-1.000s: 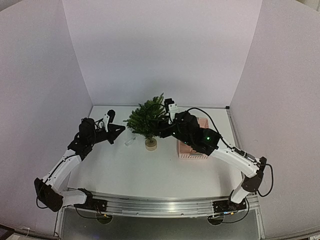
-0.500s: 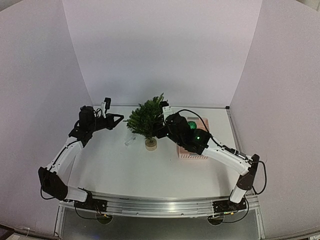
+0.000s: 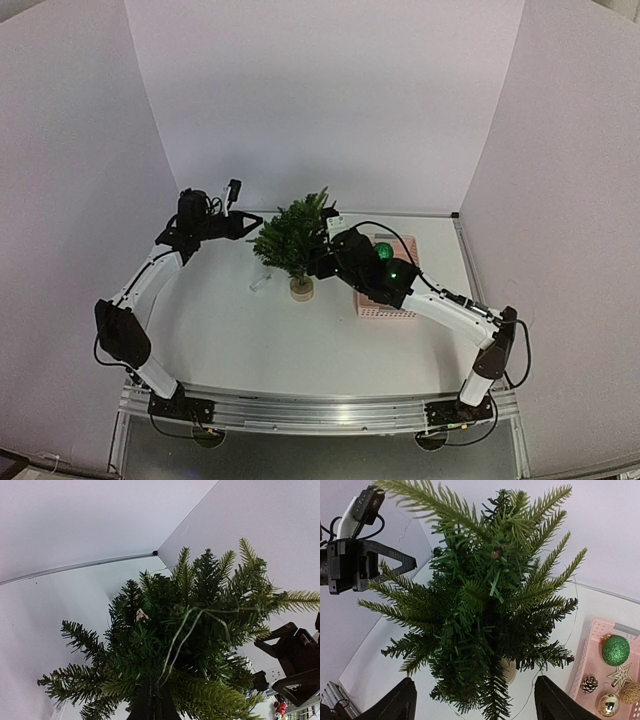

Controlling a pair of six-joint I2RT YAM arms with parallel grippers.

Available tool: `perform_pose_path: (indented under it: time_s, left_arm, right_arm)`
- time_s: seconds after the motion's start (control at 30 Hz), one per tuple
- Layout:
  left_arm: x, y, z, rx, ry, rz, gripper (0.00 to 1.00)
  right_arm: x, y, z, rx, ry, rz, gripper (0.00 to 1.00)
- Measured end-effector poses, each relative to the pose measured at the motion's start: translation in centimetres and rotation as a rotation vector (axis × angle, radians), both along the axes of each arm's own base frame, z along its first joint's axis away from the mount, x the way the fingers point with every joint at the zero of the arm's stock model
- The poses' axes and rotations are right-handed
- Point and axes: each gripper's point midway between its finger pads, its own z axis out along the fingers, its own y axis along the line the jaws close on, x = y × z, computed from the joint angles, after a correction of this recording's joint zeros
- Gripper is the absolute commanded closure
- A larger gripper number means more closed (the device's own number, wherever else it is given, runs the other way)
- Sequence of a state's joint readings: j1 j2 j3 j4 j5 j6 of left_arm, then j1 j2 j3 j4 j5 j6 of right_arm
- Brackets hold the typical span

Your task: Decorate the small christmas tree

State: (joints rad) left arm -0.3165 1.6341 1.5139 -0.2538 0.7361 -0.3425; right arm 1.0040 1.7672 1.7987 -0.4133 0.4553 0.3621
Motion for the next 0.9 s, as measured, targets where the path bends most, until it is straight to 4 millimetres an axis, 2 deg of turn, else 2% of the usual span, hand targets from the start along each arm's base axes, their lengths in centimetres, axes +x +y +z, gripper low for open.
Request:
perform_pose_path:
  time_s: [0.27,0.43,0.53,0.63,0.77,0.9]
  left_arm:
    - [0.3,-3.0,0.4,0.053,-0.023,-0.081,1.00]
    - [0.4,-4.3,-1.5,0.092,0.032,-0.110,0.99]
    - [0.4,-4.4,-3.1,0.111,0.080,-0.113,0.92]
    - [0.5,-4.4,-3.5,0.118,0.092,-0.113,0.79]
    - [0.5,-4.3,-3.1,0.125,0.077,-0.110,0.62]
    - [0.8,-3.9,-1.9,0.133,0.055,-0.097,0.52]
  right_arm:
    - [0.0,0.1,-0.6,0.007,0.019,-0.003,0.21]
    - [0.2,0.2,-1.2,0.009,0.034,-0.007,0.22]
    - [0.3,0.3,-1.4,0.010,0.039,-0.009,0.22]
    - [0.3,0.3,-1.4,0.014,0.042,-0.010,0.22]
    - [0.3,0.3,-1.5,0.016,0.047,-0.010,0.22]
    - [0.3,0.3,-1.9,0.012,0.052,-0.012,0.22]
